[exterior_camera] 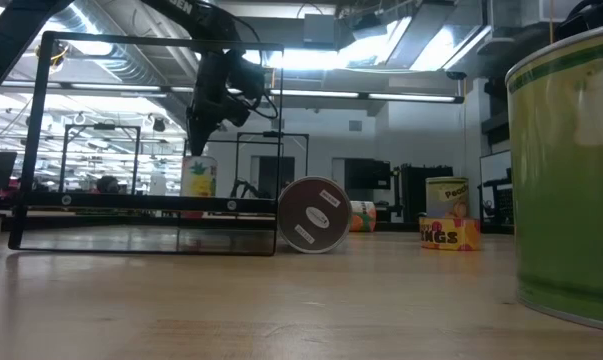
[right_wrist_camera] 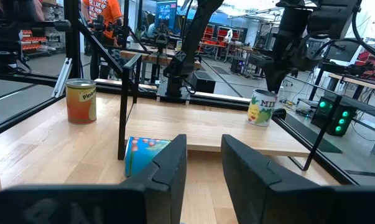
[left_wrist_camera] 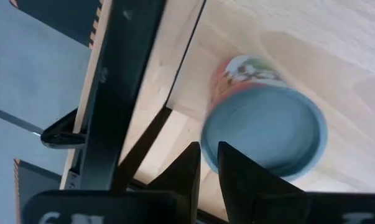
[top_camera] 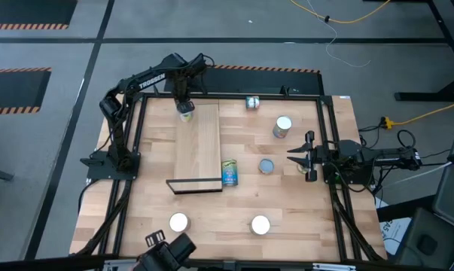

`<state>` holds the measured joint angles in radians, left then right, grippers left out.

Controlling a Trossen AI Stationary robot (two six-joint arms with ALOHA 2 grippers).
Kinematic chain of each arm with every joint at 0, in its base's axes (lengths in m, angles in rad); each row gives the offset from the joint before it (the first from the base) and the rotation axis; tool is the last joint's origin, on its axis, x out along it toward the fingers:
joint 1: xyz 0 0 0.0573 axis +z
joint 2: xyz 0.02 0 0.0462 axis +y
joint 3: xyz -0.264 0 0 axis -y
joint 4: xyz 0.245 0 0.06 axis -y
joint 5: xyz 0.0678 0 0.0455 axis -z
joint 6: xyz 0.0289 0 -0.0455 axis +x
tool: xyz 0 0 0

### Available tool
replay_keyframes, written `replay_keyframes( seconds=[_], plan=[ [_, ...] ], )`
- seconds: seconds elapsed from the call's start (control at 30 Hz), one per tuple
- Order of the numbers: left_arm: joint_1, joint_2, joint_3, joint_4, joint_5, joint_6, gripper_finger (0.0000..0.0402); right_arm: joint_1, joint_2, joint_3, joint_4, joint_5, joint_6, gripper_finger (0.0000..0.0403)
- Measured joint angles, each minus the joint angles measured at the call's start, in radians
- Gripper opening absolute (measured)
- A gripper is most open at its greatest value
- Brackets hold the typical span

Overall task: Pick and place cans onto a shelf
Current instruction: Put the canned mix fruits on the shelf

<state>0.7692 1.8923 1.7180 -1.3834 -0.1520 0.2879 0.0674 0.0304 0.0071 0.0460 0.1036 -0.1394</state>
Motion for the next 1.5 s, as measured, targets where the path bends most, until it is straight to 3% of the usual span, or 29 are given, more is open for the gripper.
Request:
replay_keyframes(
  seconds=[0.67,1.13,1.3,1.5],
  plan=[
    [-0.045,-0.04,0.0,0.006,0.013,-0.054,0.005,0.0,0.0,0.0,0.0,0.0,0.0,0.0105],
    [-0.139,-0.141,0.001,0.004,0.043,-0.235,0.005,0.0,0.0,0.0,0.0,0.0,0.0,0.0105],
    [-0.172,-0.137,0.001,0.011,0.048,-0.258,0.0069,0.0,0.0,0.0,0.0,0.0,0.0,0.0105],
    [-0.194,-0.132,0.001,0.016,0.046,-0.391,0.011,0.0,0.0,0.0,0.0,0.0,0.0,0.0105]
  ],
)
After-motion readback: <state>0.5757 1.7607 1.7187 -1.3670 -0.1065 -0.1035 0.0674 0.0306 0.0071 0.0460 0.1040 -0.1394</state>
